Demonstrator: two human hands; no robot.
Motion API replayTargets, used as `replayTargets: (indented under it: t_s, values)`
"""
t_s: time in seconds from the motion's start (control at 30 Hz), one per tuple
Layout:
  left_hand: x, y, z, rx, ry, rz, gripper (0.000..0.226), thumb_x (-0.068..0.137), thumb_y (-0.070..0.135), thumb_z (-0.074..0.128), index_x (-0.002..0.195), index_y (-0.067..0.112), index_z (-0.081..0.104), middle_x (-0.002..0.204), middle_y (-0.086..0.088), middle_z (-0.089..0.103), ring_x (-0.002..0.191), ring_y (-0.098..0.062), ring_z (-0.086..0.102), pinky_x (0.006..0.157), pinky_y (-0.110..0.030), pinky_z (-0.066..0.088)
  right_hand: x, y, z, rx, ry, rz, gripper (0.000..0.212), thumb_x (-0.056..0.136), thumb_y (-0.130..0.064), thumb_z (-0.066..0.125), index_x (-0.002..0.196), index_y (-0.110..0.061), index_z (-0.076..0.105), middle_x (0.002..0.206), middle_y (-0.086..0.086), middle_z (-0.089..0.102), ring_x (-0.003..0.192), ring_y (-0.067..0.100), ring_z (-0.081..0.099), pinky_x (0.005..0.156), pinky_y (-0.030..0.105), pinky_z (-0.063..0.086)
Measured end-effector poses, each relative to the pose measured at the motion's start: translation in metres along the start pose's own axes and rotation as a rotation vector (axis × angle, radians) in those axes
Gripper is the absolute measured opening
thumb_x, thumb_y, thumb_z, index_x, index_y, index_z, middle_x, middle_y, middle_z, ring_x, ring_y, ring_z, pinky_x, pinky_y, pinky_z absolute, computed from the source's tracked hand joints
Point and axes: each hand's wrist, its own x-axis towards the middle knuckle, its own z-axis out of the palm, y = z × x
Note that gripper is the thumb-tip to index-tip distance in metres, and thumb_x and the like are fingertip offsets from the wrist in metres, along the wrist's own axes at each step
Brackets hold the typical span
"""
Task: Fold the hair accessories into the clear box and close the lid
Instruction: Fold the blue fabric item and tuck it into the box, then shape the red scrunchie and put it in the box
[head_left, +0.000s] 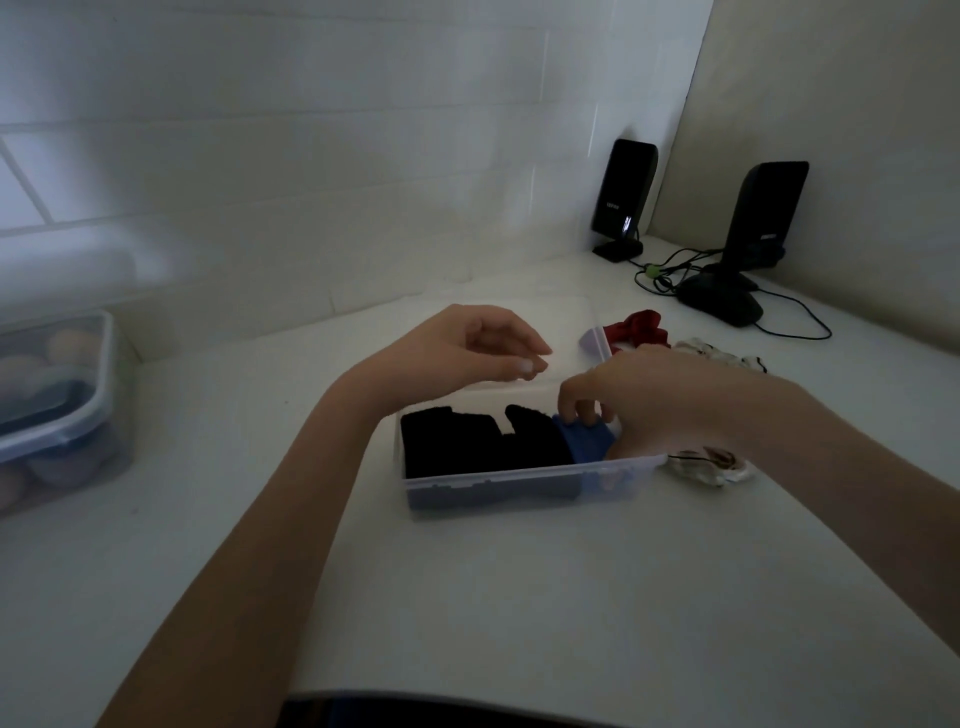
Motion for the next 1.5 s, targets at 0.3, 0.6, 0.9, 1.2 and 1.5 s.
replayTargets:
  t_s: [0.3,0.6,0.9,1.2,1.5]
  values:
    - [-0.003,-0.011,-0.021,-0.222,0.171,-0.038,0.014,0.088,0.003,0.059,0.094,0.013,0.068,0.087,-0.002,0.075,0.083,-0.016,0.07,0.079,-0.032,0.058,-0.007,-0.018,-0.025,0.342,0.507,-0.251,0.011,0.082,-0.021,0.069,0.092,-0.023,0.073,0.078,-0.02,0.066,0.07,-0.008,0.06,0.065,0.005,0.042]
    - [-0.006,-0.007,-0.022,-0.156,0.236,-0.046,0.014,0.089,0.005,0.058,0.1,0.007,0.067,0.092,-0.006,0.073,0.076,-0.007,0.07,0.063,-0.015,0.052,0.034,-0.066,-0.008,0.388,0.254,-0.401,0.042,0.084,-0.022,0.067,0.126,-0.021,0.059,0.125,-0.004,0.064,0.084,-0.003,0.057,0.079,0.002,0.041]
    - [0.0,-0.01,-0.014,-0.023,0.261,-0.046,0.012,0.087,0.006,0.061,0.093,0.013,0.069,0.086,-0.002,0.074,0.078,-0.01,0.07,0.067,-0.019,0.054,0.056,-0.08,-0.003,0.282,0.148,-0.275,0.047,0.073,-0.041,0.074,0.111,-0.015,0.069,0.099,0.006,0.07,0.084,0.02,0.059,0.08,0.038,0.054]
    - [0.002,-0.009,-0.005,0.033,0.339,0.04,0.018,0.084,0.001,0.061,0.081,0.017,0.068,0.079,-0.004,0.073,0.069,-0.01,0.067,0.066,-0.019,0.054,0.03,-0.054,-0.012,0.649,0.156,-0.282,0.037,0.086,-0.023,0.065,0.122,-0.016,0.06,0.117,0.001,0.067,0.104,0.01,0.064,0.097,0.023,0.048]
    - [0.002,-0.008,-0.006,-0.078,0.383,0.028,0.02,0.088,-0.003,0.055,0.082,0.013,0.066,0.077,-0.006,0.07,0.06,-0.008,0.065,0.059,-0.024,0.058,0.028,0.068,0.019,0.665,0.758,0.427,0.012,0.088,-0.027,0.06,0.096,-0.019,0.062,0.093,0.002,0.065,0.067,0.0,0.052,0.056,0.014,0.038]
